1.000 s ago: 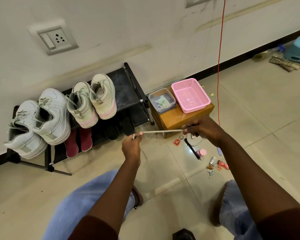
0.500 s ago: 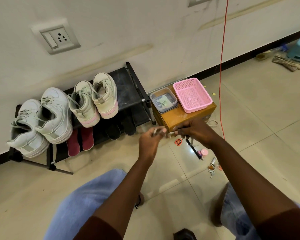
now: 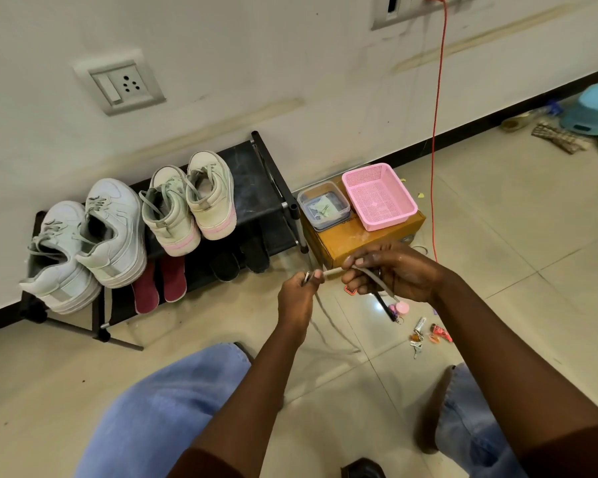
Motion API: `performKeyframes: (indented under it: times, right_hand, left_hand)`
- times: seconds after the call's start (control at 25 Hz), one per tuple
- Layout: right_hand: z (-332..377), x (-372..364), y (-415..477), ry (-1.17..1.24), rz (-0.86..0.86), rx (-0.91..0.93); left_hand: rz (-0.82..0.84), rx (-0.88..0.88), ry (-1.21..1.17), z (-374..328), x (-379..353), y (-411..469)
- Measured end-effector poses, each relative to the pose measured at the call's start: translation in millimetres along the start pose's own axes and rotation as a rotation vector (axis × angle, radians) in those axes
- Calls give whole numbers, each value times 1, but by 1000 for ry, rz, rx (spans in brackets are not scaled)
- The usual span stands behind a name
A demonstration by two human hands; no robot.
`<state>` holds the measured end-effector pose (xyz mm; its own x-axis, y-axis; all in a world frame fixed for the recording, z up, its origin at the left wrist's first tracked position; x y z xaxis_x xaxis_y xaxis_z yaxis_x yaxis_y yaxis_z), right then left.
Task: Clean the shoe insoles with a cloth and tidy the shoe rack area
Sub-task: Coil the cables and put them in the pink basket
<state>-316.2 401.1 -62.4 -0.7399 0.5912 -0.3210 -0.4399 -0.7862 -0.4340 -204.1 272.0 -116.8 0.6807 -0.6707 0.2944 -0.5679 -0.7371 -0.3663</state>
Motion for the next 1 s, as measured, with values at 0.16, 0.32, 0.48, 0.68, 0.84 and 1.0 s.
performKeyframes:
  times: [0.16, 0.32, 0.48, 0.68, 0.84, 1.0]
  right_hand:
    - [-4, -16, -20, 178, 87, -34]
    - [-12, -42, -36, -470, -179, 68]
    - [-17, -69, -59, -621, -479, 241]
    - [-33, -109, -99, -422, -746, 261]
    - [-44, -130, -113, -556, -786, 315]
    - [-59, -140, -131, -439, -997, 359]
  left_hand:
    - [-52, 81, -38, 13, 9, -15]
    - [-113, 141, -11, 19, 20, -28]
    - [-117, 212, -208, 14, 27, -61]
    - [-38, 232, -562, -14, 36, -121]
    - [10, 270, -714, -11, 36, -144]
    - [11, 365, -816, -6, 44, -153]
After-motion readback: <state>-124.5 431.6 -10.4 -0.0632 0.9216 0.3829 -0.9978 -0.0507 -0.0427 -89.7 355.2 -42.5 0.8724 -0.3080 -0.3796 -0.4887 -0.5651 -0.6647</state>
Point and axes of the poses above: each hand's wrist, its own y-axis towards the middle knuckle, its own x-axis out of the back of the hand, z = x × y, the point moved 3 cm from there along y, towards the middle knuckle, and after that the axes turned 9 degrees about -z, right-handed, at the moved point
